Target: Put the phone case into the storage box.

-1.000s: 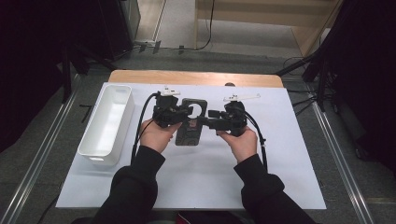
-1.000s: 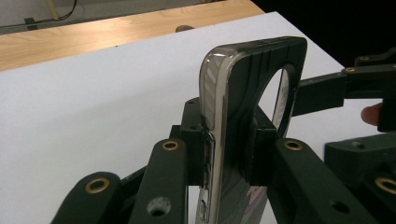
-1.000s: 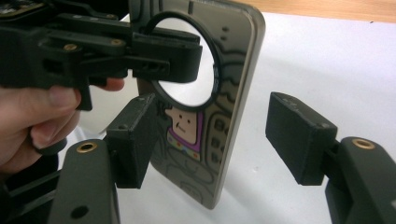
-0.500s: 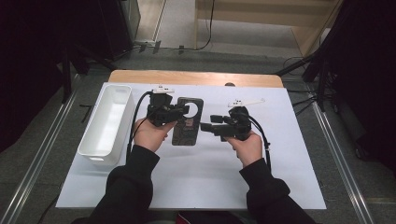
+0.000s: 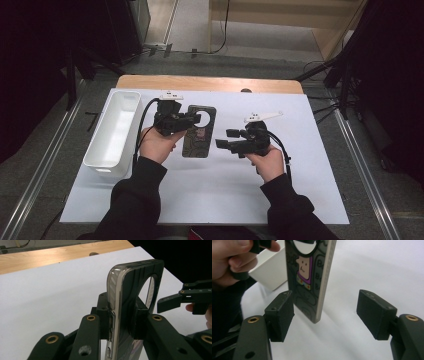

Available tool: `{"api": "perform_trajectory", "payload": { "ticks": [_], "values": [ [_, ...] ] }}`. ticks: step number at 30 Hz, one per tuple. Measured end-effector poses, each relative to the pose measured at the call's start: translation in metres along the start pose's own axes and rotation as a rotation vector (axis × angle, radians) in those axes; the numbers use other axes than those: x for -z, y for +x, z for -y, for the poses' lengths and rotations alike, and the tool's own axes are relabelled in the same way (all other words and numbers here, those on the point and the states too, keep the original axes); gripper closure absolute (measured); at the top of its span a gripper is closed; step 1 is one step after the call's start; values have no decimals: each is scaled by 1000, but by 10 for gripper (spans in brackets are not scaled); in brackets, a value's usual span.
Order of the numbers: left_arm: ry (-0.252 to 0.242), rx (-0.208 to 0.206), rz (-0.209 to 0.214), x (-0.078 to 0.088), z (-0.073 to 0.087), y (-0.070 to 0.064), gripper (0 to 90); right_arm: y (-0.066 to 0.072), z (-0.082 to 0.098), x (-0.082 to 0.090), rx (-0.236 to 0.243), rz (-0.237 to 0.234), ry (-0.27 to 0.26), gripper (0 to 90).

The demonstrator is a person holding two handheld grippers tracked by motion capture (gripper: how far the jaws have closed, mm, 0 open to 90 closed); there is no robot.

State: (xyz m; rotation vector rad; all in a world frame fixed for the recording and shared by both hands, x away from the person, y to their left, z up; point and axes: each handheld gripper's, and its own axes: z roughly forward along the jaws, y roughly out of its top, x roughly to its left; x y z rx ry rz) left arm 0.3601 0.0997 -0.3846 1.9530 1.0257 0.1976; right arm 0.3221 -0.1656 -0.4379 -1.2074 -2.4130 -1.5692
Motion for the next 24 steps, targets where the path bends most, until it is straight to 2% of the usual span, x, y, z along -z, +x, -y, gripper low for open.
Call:
{"api": "perform_trajectory", "payload": {
  "ticks": [8,11,24],
  "values": [
    [13,-19,12,-1,1,-2,737,-5,11,7,10,28,8,288],
    [15,-10,18,0,1,-1,737,-6,15,11,15,42,9,286],
    [11,15,33,6,3,8,737,-8,35,24,23,42,32,277]
  ]
}}
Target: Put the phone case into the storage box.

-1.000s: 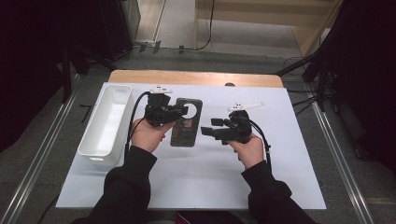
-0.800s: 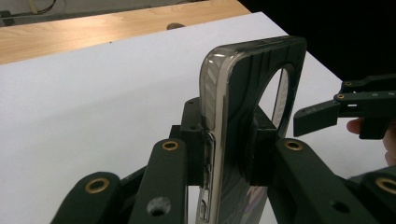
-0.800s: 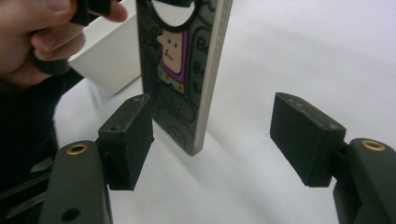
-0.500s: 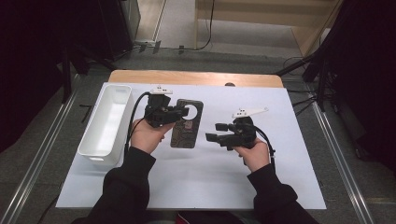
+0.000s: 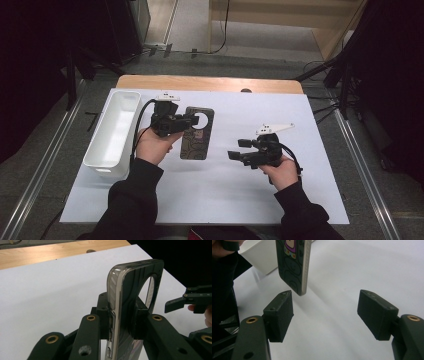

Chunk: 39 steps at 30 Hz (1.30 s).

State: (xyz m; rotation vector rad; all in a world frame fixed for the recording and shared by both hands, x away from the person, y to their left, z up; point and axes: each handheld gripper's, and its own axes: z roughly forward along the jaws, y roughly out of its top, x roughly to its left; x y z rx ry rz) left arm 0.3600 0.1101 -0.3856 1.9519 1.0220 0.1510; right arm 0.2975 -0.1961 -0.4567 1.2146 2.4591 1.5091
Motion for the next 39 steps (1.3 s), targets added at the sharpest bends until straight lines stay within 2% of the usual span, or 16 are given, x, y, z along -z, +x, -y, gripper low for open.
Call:
{"api": "perform_trajectory", "payload": {
  "ticks": [8,21,26,39],
  "values": [
    [-7,10,12,6,0,4,736,1,14,6,8,8,31,276],
    [-14,19,14,14,-1,12,736,1,33,18,-2,7,33,276],
    [-19,26,14,18,-1,16,736,0,41,21,-6,7,50,276],
    [-10,37,22,27,0,28,736,0,57,35,-21,15,44,276]
  ]
}}
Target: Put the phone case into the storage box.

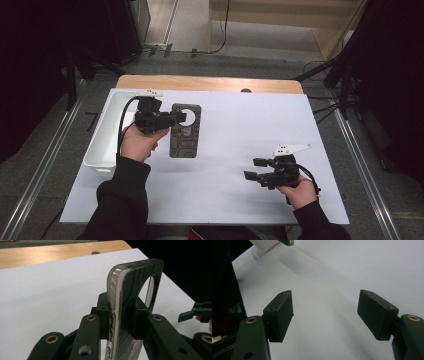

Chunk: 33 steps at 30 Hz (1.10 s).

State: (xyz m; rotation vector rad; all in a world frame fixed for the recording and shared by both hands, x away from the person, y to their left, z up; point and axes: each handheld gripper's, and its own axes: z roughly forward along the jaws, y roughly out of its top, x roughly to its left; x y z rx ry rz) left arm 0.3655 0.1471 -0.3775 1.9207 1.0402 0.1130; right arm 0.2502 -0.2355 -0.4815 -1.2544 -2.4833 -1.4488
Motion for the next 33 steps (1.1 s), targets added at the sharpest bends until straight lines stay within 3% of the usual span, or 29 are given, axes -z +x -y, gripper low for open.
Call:
{"api": "perform_trajectory", "payload": {
  "ticks": [21,33],
  "values": [
    [-11,39,-24,16,-2,20,735,0,12,7,-15,14,-1,276],
    [-17,37,-53,29,-10,32,735,0,12,7,-18,20,-2,276]
  ]
}}
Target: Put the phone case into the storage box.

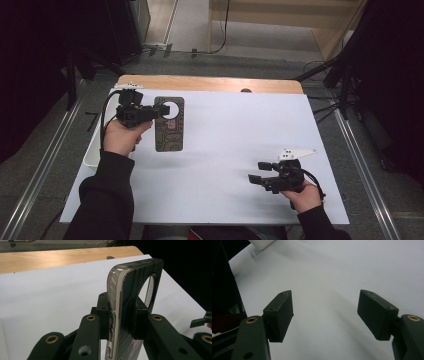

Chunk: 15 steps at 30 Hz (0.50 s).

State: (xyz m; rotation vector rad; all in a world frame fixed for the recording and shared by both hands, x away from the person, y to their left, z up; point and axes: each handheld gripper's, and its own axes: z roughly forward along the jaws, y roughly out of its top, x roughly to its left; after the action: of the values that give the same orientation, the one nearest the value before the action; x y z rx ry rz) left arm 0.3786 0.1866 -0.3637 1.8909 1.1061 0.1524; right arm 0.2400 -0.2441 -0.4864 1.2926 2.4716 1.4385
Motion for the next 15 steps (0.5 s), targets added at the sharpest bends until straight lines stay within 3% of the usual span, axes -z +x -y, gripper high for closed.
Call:
{"api": "perform_trajectory", "payload": {
  "ticks": [5,15],
  "values": [
    [-8,-2,0,5,-7,7,735,1,0,0,5,-2,-1,276],
    [-21,-1,-64,17,-21,18,736,1,0,-1,4,-5,-5,276]
  ]
}}
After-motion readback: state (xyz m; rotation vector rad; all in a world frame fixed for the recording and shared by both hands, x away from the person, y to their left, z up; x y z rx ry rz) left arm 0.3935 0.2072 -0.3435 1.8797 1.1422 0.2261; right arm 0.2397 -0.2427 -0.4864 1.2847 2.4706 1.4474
